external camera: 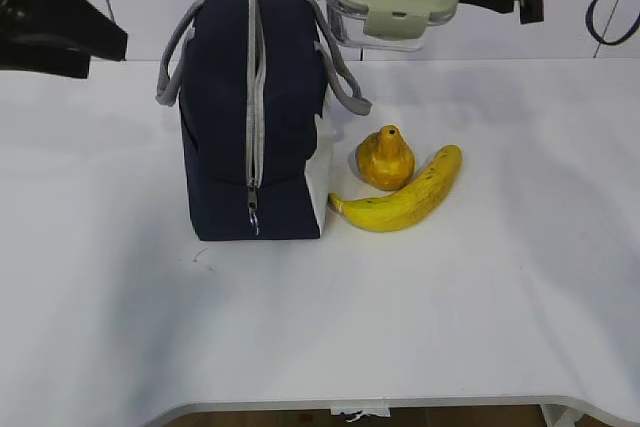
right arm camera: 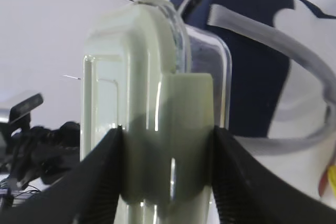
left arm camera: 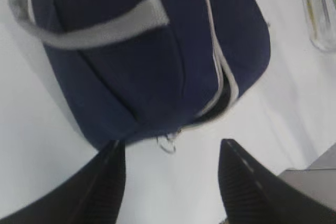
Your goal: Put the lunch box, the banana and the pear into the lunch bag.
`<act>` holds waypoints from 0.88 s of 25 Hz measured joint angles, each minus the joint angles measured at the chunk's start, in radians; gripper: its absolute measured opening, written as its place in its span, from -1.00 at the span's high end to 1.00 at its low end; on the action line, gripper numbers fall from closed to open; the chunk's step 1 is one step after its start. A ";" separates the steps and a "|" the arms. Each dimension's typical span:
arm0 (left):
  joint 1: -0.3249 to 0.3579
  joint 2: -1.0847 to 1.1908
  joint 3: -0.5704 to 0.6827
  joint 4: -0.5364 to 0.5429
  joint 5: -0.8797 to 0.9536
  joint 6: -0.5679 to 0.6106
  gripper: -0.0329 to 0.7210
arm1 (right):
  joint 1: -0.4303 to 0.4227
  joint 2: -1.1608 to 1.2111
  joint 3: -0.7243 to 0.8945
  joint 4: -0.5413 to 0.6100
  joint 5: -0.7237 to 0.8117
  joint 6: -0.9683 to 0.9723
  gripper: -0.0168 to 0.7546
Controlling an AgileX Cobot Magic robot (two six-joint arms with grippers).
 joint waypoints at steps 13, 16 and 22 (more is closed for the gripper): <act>-0.160 0.337 -0.300 0.064 -0.067 0.049 -0.23 | 0.099 0.000 -0.033 0.010 -0.133 0.000 0.00; -0.169 0.353 -0.300 0.086 -0.094 0.046 -0.22 | 0.108 0.000 -0.033 0.013 -0.133 0.000 0.00; -0.169 0.370 -0.300 0.105 -0.093 0.044 0.53 | 0.155 0.000 -0.033 0.032 -0.166 0.000 0.00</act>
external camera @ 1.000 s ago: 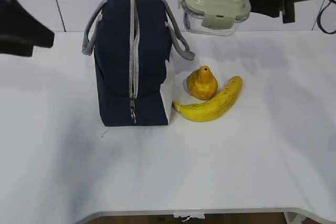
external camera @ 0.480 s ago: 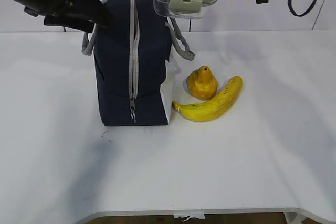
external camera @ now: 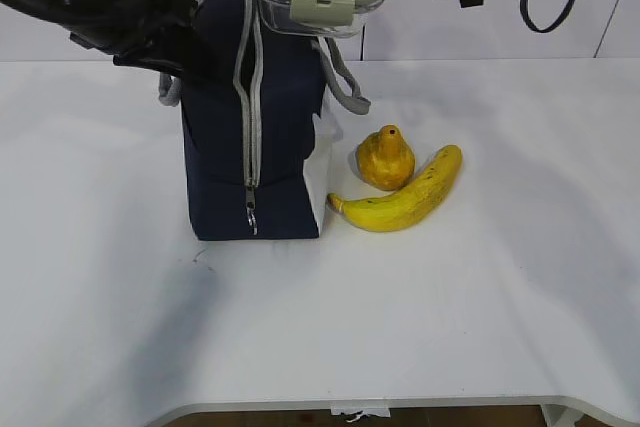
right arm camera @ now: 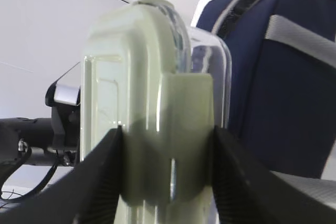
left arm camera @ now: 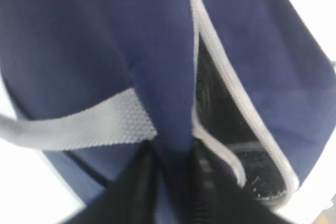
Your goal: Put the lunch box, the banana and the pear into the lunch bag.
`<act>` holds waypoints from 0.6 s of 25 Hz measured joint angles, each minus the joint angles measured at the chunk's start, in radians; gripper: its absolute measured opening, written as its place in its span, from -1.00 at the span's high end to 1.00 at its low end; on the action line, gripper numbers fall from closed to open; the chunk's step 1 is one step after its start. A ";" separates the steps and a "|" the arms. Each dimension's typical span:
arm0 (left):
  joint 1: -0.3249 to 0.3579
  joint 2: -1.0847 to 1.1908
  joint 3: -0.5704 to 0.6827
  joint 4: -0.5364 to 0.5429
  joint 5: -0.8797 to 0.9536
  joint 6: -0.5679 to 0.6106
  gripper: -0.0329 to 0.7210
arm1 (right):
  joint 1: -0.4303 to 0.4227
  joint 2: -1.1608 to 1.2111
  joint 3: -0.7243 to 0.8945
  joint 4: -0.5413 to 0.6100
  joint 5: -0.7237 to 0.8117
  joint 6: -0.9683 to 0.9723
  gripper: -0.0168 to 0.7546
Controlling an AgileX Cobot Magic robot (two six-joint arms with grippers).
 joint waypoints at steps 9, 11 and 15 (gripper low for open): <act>0.000 -0.008 -0.005 0.016 0.019 -0.001 0.93 | 0.060 0.031 -0.002 0.021 -0.080 -0.002 0.00; 0.000 -0.010 -0.005 0.018 0.030 -0.002 0.93 | 0.061 0.064 -0.002 0.021 -0.090 -0.002 0.00; 0.000 -0.010 -0.005 0.020 0.044 -0.002 0.93 | 0.059 0.128 -0.002 0.007 -0.118 -0.002 0.00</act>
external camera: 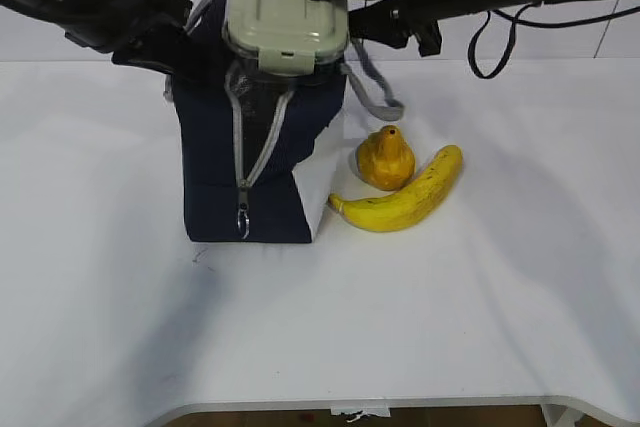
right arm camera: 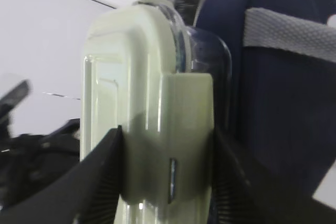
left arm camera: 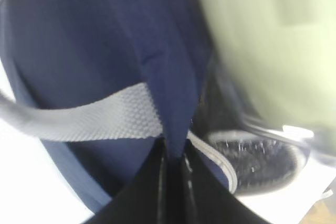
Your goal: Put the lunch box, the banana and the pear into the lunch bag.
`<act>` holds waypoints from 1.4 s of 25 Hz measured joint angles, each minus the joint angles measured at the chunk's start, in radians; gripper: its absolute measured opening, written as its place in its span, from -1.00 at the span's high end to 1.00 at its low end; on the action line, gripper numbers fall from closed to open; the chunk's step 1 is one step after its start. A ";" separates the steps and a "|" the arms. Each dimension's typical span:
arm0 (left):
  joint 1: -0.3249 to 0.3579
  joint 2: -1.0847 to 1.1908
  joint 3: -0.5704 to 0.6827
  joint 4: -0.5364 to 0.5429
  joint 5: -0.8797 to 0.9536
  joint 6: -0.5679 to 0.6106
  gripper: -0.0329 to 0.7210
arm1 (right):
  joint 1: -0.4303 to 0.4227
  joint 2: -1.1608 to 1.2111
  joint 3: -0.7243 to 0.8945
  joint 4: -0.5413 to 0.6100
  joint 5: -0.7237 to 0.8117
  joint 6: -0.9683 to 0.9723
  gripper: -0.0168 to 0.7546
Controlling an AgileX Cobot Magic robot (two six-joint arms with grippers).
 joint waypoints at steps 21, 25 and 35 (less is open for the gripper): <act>0.000 -0.019 -0.001 -0.121 0.011 0.000 0.93 | 0.144 0.134 -0.080 -0.090 -0.138 -0.031 0.01; 0.000 -0.017 -0.001 -0.119 0.027 0.000 0.93 | 0.148 0.172 -0.082 -0.083 -0.186 -0.056 0.01; 0.000 0.039 -0.002 -0.052 0.094 0.000 0.93 | 0.148 0.298 -0.107 -0.045 -0.216 -0.094 0.01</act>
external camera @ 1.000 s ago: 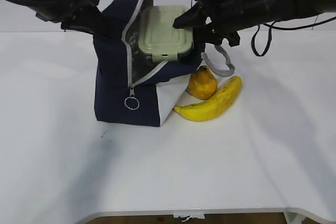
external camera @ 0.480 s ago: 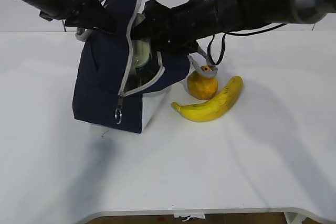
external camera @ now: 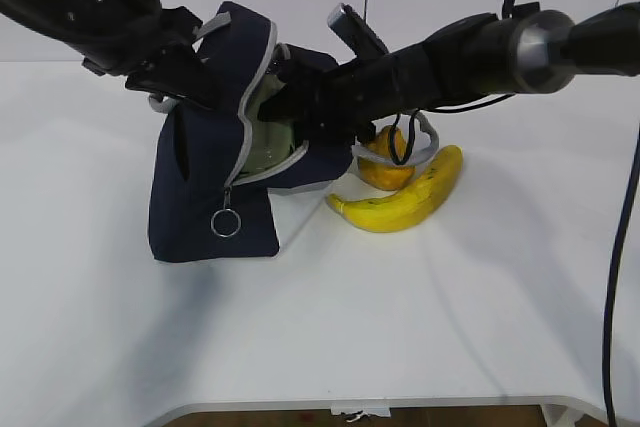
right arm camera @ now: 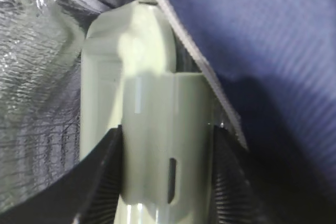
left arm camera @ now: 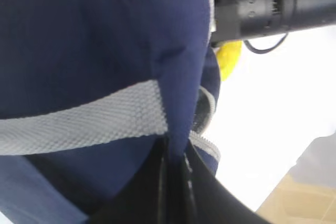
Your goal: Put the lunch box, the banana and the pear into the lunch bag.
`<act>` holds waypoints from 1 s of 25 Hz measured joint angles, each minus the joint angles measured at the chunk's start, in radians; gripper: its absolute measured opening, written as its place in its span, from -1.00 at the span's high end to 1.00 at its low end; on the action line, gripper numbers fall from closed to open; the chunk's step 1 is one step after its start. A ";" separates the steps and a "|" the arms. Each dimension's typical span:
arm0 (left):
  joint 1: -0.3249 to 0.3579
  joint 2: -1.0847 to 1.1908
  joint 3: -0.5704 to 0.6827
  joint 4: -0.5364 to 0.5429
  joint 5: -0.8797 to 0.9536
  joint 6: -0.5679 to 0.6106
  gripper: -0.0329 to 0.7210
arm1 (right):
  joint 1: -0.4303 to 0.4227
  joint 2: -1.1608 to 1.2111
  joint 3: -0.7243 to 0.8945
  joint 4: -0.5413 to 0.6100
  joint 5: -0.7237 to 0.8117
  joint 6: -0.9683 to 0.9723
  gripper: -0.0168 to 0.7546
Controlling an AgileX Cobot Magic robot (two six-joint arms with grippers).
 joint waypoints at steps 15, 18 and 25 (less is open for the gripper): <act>0.000 0.000 0.000 0.009 0.014 0.002 0.93 | 0.000 0.052 -0.051 0.006 0.008 -0.008 -0.23; 0.000 0.000 0.000 0.011 0.016 0.002 0.93 | 0.000 0.052 -0.051 0.003 0.019 -0.010 -0.35; 0.000 0.000 0.000 0.011 0.019 0.002 0.93 | -0.002 0.018 -0.052 -0.144 0.062 -0.010 -0.39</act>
